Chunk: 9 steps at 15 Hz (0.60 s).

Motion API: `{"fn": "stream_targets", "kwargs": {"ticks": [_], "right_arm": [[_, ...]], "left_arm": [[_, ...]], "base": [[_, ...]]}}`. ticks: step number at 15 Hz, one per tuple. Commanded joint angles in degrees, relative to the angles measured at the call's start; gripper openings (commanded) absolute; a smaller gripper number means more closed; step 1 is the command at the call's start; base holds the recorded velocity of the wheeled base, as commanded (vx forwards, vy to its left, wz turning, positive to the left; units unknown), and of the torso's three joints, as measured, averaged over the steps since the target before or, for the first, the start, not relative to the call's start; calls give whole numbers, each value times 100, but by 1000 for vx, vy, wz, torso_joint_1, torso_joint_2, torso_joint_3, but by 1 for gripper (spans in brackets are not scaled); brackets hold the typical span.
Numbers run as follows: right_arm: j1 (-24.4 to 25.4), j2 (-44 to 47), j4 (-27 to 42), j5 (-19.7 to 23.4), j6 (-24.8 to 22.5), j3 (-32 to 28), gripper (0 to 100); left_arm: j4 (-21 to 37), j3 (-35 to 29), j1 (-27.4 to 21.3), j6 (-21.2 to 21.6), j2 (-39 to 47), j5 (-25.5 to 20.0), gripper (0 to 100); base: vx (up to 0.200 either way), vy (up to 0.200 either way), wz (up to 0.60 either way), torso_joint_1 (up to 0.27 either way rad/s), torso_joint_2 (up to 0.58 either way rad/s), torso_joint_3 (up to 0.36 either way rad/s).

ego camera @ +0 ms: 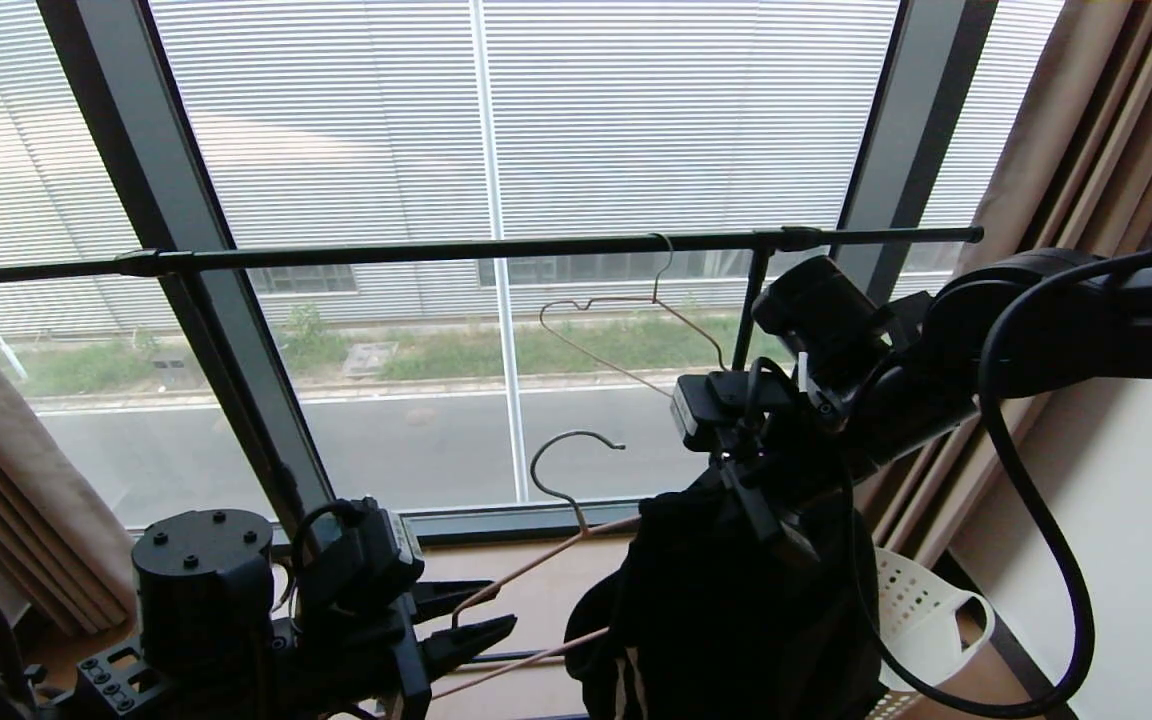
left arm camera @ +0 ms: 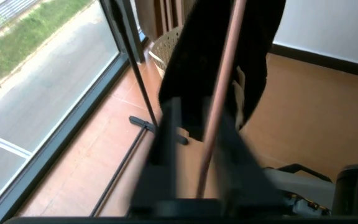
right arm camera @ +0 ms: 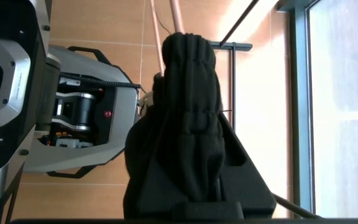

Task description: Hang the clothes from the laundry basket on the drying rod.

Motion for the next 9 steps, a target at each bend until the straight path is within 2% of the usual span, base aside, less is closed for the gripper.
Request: {"fn": "stream_targets", "kwargs": {"ticks": [1, 4, 6, 7, 9], "right_arm": [[-3, -24, -8, -2, 0, -3, 0], [-91, -24, -8, -2, 0, -3, 0], [-232, -191, 9, -2, 61, 40, 0], [-249, -209, 9, -2, 70, 40, 0], [-399, -394, 9, -46, 237, 32, 0]], "left_arm": [[-21, -1, 36, -52, 39, -12, 100], [-390, 114, 317, -157, 4, -12, 100], [-1120, 439, 598, -298, -102, -12, 100], [-1155, 465, 616, -324, -119, -12, 100], [-1339, 738, 748, -1107, -523, 15, 100]], "base": [[0, 0, 0, 0, 0, 0], [0, 0, 0, 0, 0, 0], [0, 0, 0, 0, 0, 0], [0, 0, 0, 0, 0, 0], [0, 0, 0, 0, 0, 0]]}}
